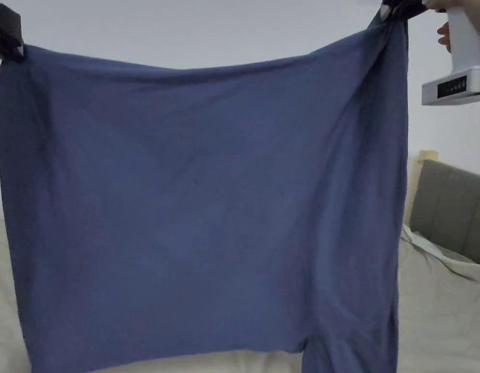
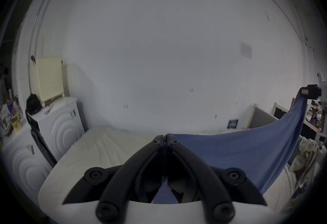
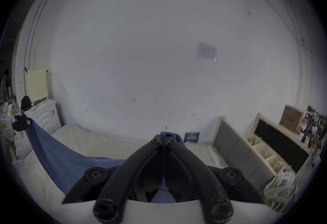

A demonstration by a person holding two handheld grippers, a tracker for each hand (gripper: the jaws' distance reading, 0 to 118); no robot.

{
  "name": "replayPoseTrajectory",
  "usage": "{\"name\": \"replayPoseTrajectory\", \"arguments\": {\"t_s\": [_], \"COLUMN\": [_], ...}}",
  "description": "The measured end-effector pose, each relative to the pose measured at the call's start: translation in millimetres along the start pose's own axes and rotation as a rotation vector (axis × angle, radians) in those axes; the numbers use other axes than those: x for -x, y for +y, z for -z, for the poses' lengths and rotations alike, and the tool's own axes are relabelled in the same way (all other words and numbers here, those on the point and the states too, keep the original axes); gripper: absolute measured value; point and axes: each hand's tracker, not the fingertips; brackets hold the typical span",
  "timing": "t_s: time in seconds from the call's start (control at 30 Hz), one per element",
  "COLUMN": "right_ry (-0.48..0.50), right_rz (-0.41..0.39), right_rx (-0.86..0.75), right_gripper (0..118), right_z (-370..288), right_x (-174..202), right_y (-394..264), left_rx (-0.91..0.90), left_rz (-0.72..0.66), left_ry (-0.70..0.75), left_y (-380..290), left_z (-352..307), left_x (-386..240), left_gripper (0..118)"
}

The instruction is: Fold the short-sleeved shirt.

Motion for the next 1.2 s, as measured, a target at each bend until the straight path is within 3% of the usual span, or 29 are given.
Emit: {"name": "replayPoseTrajectory", "arguments": {"t_s": [0.1,0.2,0.37,0.57,0.7,0.8,0.87,0.9,1.03,1.2], "right_ry": [-0.049,-0.048,-0.053,0.092,0.173,0.169,0.183,0.194,0.232,0.259], "right_rz": [0.017,0.022,-0.029,0.021,0.079,0.101,0.171,0.214,0.196,0.210], "right_rx": [-0.121,-0.144,-0.120,0.189,0.369,0.508,0.552,0.562,0.507,0.425], "right_gripper": [0,0,0,0,0,0,0,0,0,0], "right_z": [-5,6,27,57,43,21,-1,-14,-75,-150], "right_x": [0,-4,-2,5,22,29,26,24,10,-24], "right_y": [18,24,-32,-214,-376,-475,-519,-533,-551,-524], "left_rx": [-0.136,-0.216,-0.195,0.070,0.276,0.403,0.463,0.475,0.458,0.373], "left_rz": [0.026,0.046,0.061,0.053,-0.092,-0.113,-0.140,-0.129,-0.173,-0.204], "left_ry": [0.023,0.022,0.005,-0.052,-0.115,-0.135,-0.156,-0.141,-0.142,-0.200], "left_y": [26,36,0,-150,-288,-376,-417,-432,-459,-435], "left_z": [-2,-4,11,42,36,14,-14,-27,-81,-150], "left_x": [-7,-11,-13,-11,-9,-11,-13,-13,2,23], "left_gripper": [3,3,3,3,3,3,3,3,3,3]}}
